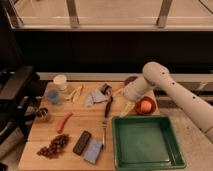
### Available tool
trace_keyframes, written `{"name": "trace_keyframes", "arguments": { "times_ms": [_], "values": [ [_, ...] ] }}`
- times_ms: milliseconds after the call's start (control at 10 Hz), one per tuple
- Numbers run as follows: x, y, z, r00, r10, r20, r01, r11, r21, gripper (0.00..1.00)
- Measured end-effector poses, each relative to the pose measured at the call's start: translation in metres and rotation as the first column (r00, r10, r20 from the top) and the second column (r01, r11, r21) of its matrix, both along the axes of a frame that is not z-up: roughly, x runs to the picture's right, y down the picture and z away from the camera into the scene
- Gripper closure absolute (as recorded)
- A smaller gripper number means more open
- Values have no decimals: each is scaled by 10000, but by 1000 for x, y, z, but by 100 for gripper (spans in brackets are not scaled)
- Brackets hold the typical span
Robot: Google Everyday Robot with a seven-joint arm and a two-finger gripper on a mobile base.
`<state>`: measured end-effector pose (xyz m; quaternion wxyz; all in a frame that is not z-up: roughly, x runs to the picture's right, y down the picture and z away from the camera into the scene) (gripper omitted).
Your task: Place grapes in paper cup
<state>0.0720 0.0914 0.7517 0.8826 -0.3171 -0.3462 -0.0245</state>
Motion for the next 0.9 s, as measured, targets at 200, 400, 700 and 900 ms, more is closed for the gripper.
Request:
{"name": "trace_keyframes", "arguments": {
  "times_ms": [200,400,700,900],
  "values": [
    [-40,14,-5,9982,-420,423,416,9991,103,28],
    [-89,32,-9,9920,-787,989,778,9969,129,28],
    [-144,57,-17,9752,-978,1988,992,9951,29,28],
    [-180,76,-30,9470,-1165,2993,1217,9926,12,28]
  ]
}}
